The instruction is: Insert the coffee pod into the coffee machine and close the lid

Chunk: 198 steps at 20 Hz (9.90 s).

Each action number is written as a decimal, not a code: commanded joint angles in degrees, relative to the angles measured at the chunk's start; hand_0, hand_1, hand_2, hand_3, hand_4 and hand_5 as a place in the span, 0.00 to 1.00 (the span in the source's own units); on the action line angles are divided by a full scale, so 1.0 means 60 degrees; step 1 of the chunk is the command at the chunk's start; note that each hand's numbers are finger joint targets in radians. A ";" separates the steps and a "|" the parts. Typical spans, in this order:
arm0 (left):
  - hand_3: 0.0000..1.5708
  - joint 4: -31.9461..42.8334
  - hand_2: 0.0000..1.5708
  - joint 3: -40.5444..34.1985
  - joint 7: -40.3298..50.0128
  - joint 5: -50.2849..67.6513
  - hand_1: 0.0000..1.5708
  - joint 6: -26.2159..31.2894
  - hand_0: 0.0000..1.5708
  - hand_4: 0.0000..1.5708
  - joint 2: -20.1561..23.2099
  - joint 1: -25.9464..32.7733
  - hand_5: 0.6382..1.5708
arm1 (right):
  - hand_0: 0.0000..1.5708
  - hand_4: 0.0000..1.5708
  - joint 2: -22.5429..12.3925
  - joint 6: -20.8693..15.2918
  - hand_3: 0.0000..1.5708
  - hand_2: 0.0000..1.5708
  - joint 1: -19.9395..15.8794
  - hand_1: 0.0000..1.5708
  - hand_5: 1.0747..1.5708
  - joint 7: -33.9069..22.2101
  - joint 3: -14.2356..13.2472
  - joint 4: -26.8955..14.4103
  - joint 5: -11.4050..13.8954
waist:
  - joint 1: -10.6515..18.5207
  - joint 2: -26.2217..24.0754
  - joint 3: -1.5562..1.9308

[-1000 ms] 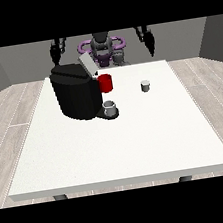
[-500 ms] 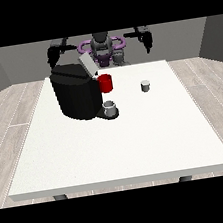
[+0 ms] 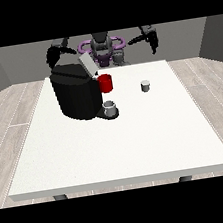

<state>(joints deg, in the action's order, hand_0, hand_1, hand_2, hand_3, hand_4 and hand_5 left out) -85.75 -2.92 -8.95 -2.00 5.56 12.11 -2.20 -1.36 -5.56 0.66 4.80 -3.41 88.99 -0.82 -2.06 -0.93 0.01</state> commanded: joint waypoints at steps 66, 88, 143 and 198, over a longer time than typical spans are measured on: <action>0.90 0.8861 0.91 0.0233 -0.1286 -0.5555 0.84 -0.2249 0.84 0.35 0.1616 -0.5857 1.00 | 0.00 0.28 -0.0270 -0.0304 0.00 0.00 -0.2274 0.00 1.00 -0.0088 -0.0145 -0.1966 -0.0435 | -0.1085 0.1917 -0.0002; 0.82 0.8179 0.85 -0.0393 -0.0922 -0.5225 0.81 0.0463 0.81 0.35 0.2651 -0.8607 1.00 | 0.00 0.33 0.0137 -0.0468 0.00 0.00 -0.2796 0.00 1.00 -0.0456 0.0526 -0.1858 -0.0140 | -0.1716 0.1454 -0.0004; 0.74 0.8533 0.81 -0.0574 0.0514 -0.5949 0.78 0.0486 0.78 0.31 0.1854 -1.0824 1.00 | 0.00 0.23 -0.0182 -0.0633 0.00 0.00 -0.3141 0.00 1.00 0.0059 -0.0171 -0.1896 -0.0328 | -0.2476 0.2746 0.0002; 0.00 0.8138 0.00 -0.2666 -0.0840 -0.3437 0.00 0.1039 0.00 0.00 -0.0419 -0.7548 1.00 | 0.00 0.25 -0.0868 0.0059 0.00 0.00 -0.1155 0.00 1.00 0.0218 -0.0137 -0.1519 -0.0387 | -0.0326 -0.1005 -0.0016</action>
<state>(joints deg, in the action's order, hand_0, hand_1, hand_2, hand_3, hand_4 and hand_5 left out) -36.76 -15.26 -11.44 -28.17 11.48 13.96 -52.50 -4.86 -6.22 -7.60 6.05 -4.48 79.15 -3.95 -7.13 -3.01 -0.06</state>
